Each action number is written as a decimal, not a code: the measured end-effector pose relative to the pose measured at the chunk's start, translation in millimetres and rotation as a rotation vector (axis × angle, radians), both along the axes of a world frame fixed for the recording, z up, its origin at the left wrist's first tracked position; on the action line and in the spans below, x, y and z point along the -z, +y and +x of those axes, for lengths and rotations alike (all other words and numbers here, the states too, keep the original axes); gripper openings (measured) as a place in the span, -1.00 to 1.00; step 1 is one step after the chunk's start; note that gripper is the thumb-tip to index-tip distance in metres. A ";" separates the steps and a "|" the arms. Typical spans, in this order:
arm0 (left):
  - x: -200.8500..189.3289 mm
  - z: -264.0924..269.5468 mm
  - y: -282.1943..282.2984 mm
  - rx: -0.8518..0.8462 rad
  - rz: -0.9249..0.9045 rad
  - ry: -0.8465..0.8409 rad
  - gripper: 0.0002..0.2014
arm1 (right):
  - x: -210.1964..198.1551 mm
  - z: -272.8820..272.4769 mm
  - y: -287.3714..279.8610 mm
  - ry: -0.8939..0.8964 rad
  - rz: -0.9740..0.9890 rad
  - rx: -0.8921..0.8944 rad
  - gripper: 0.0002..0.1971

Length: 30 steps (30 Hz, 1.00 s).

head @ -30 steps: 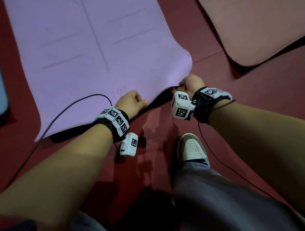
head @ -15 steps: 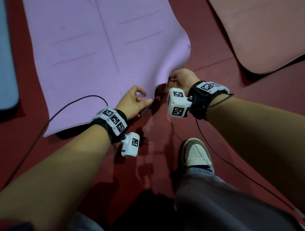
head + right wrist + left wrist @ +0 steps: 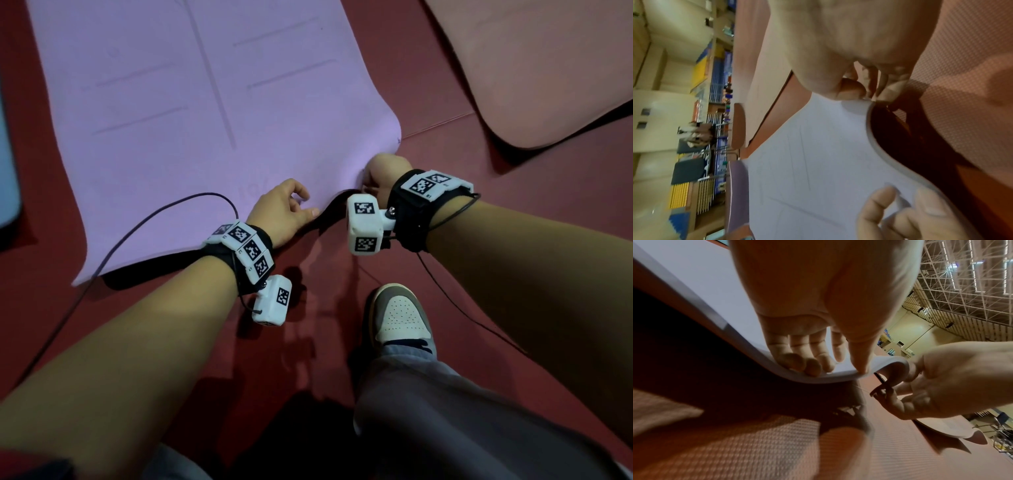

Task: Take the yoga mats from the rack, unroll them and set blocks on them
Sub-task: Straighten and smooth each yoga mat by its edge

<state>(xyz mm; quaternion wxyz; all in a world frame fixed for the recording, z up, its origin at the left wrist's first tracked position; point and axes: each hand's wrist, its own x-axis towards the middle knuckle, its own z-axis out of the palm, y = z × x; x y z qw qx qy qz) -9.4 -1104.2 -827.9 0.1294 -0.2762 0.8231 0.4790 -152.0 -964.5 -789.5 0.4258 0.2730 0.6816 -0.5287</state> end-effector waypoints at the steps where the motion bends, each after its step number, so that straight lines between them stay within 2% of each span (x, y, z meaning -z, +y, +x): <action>1: 0.8 0.1 0.6 -0.003 -0.008 -0.003 -0.74 | -2.3 0.9 -0.9 -0.007 -0.035 0.052 -0.81; 3: 1.7 0.1 2.0 -0.011 -0.028 -0.010 -0.74 | -8.7 1.8 0.4 -0.053 -0.100 0.145 -0.93; 6: 0.3 -0.8 3.8 -0.004 -0.069 -0.014 -0.73 | -16.2 -1.5 3.1 -0.103 -0.127 0.028 -0.54; 7: -0.7 -1.3 4.3 0.007 -0.083 -0.012 -0.72 | -17.3 -4.2 2.0 -0.106 -0.146 0.004 -0.46; 10: -4.0 -1.4 4.6 0.032 -0.105 -0.011 -0.71 | -21.4 -7.2 -9.4 -0.076 -0.088 0.020 -0.61; 14: -2.7 4.1 -2.1 0.004 -0.114 -0.041 -0.67 | -22.0 -3.9 -17.7 -0.027 -0.021 0.020 -0.60; 17: -2.1 9.5 -7.3 0.000 -0.118 -0.073 -0.59 | -19.3 -2.9 -15.7 -0.023 -0.069 0.078 -0.61; 21: -2.3 11.4 -5.6 0.041 -0.140 -0.057 -0.54 | -26.3 -3.6 -14.9 -0.016 -0.152 0.115 -0.90; 24: -1.2 11.6 -3.3 0.053 -0.166 -0.030 -0.51 | -33.2 -3.8 -16.2 -0.046 -0.209 0.144 -0.85; 28: -0.7 13.5 -1.8 0.039 -0.198 -0.006 -0.47 | -34.9 -3.4 -21.9 -0.070 -0.256 0.135 -0.91; 29: -0.5 14.2 -2.0 0.032 -0.200 0.001 -0.47 | -34.2 -2.5 -23.1 -0.072 -0.269 0.135 -0.89; 30: 0.0 14.9 -2.5 0.027 -0.200 0.004 -0.46 | -31.8 -2.0 -24.1 -0.067 -0.274 0.135 -0.78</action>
